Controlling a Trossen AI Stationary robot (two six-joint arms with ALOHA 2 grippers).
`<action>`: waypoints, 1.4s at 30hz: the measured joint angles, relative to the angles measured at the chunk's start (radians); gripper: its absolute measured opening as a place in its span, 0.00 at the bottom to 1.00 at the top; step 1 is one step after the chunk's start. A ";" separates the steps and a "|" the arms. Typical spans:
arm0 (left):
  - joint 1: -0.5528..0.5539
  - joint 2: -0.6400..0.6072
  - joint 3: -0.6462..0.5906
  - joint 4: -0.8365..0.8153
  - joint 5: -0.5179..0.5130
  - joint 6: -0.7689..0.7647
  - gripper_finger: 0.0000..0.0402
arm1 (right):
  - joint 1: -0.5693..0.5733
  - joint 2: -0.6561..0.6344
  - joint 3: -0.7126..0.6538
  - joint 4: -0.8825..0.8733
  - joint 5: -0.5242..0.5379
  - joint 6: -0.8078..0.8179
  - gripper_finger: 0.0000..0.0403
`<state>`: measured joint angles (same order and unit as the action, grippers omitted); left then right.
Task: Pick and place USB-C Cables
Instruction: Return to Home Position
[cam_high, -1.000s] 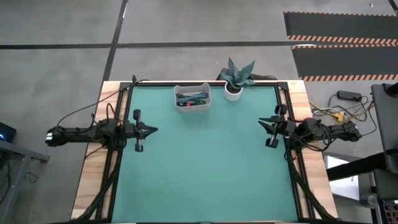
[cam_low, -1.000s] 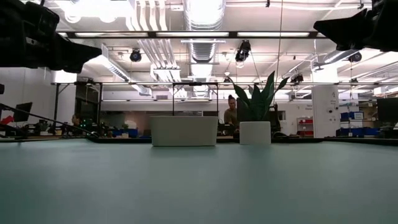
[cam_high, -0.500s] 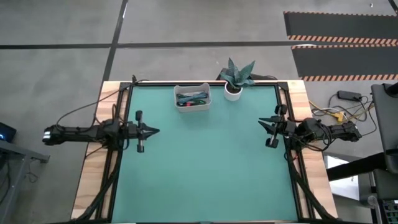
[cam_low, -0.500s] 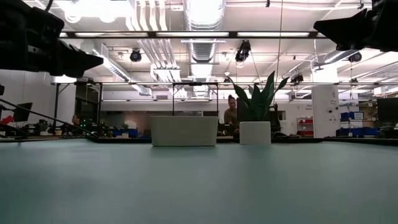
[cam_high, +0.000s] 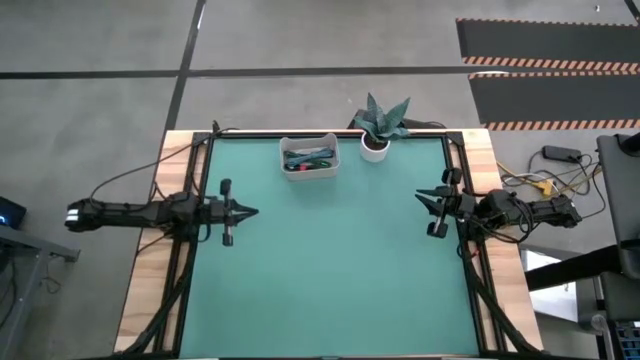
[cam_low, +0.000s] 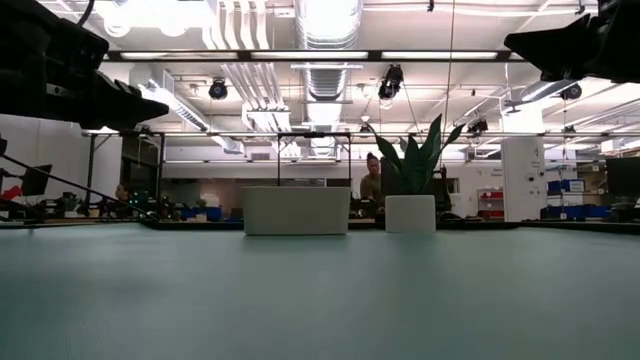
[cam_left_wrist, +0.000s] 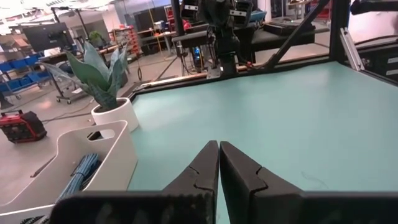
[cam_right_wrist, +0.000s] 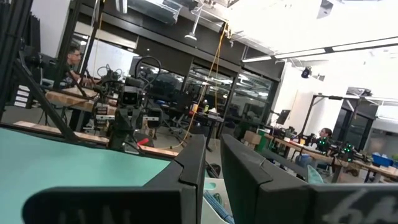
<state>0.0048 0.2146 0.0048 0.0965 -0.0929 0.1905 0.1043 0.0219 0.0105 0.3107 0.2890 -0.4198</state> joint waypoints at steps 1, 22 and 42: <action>0.000 0.004 0.000 0.000 0.000 0.000 0.00 | 0.000 0.000 0.000 0.000 0.000 0.000 0.11; 0.000 0.057 0.000 -0.001 0.000 0.000 0.00 | 0.000 0.000 0.000 0.000 0.000 0.000 0.11; 0.000 0.073 0.000 -0.001 0.000 0.000 0.00 | 0.000 0.000 0.000 0.000 0.000 0.000 0.11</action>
